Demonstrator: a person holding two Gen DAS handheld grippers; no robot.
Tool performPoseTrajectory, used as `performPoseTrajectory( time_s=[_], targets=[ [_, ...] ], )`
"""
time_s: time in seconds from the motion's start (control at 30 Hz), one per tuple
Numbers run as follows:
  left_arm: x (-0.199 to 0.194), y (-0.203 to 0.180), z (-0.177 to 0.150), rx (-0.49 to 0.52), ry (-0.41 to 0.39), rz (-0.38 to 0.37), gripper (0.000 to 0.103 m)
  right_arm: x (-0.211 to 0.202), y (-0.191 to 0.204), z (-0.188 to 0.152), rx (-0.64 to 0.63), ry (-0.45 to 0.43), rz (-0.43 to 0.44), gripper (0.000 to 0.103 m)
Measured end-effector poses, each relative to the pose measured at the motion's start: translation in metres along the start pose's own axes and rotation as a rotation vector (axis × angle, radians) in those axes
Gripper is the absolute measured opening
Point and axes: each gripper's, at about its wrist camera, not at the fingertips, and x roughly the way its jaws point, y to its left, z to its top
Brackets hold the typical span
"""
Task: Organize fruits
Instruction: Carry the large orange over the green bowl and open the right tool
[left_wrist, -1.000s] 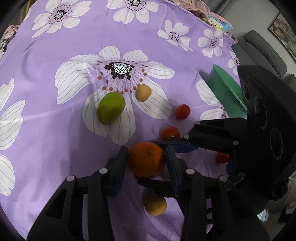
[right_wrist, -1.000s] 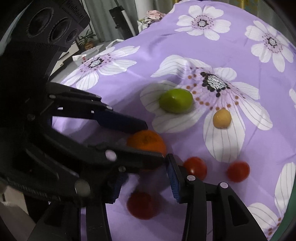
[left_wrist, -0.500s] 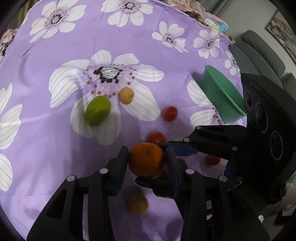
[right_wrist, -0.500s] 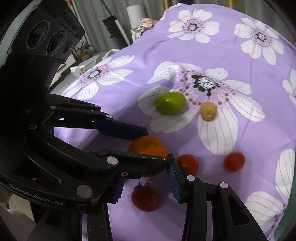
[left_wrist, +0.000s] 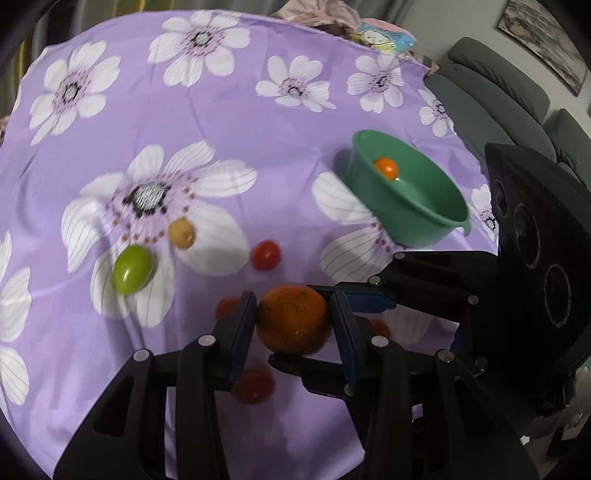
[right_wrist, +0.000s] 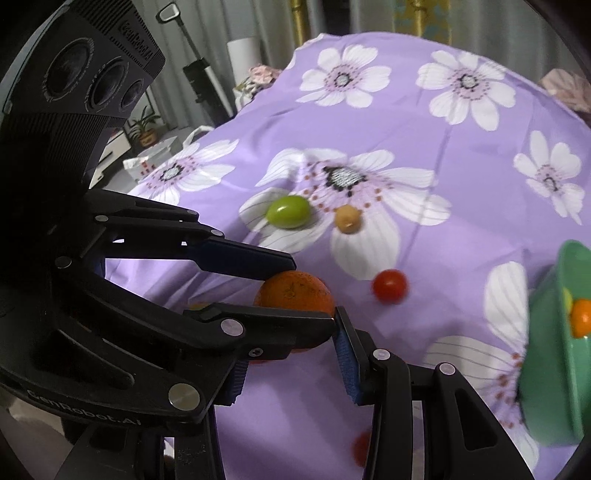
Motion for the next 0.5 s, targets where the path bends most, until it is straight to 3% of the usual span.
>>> performPoseTrajectory(
  time_s=[0.27, 0.5],
  targets=[
    [0.006, -0.037, 0.025, 0.117, -0.026, -0.016, 0.041, -0.034, -0.028, -0.007, 0.054, -0.089, -0.071, 0.043],
    [0.02, -0.074, 0.051, 0.207, -0.052, -0.081, 0.041, -0.069, -0.062, -0.025, 0.122, -0.167, -0.165, 0.043]
  ],
)
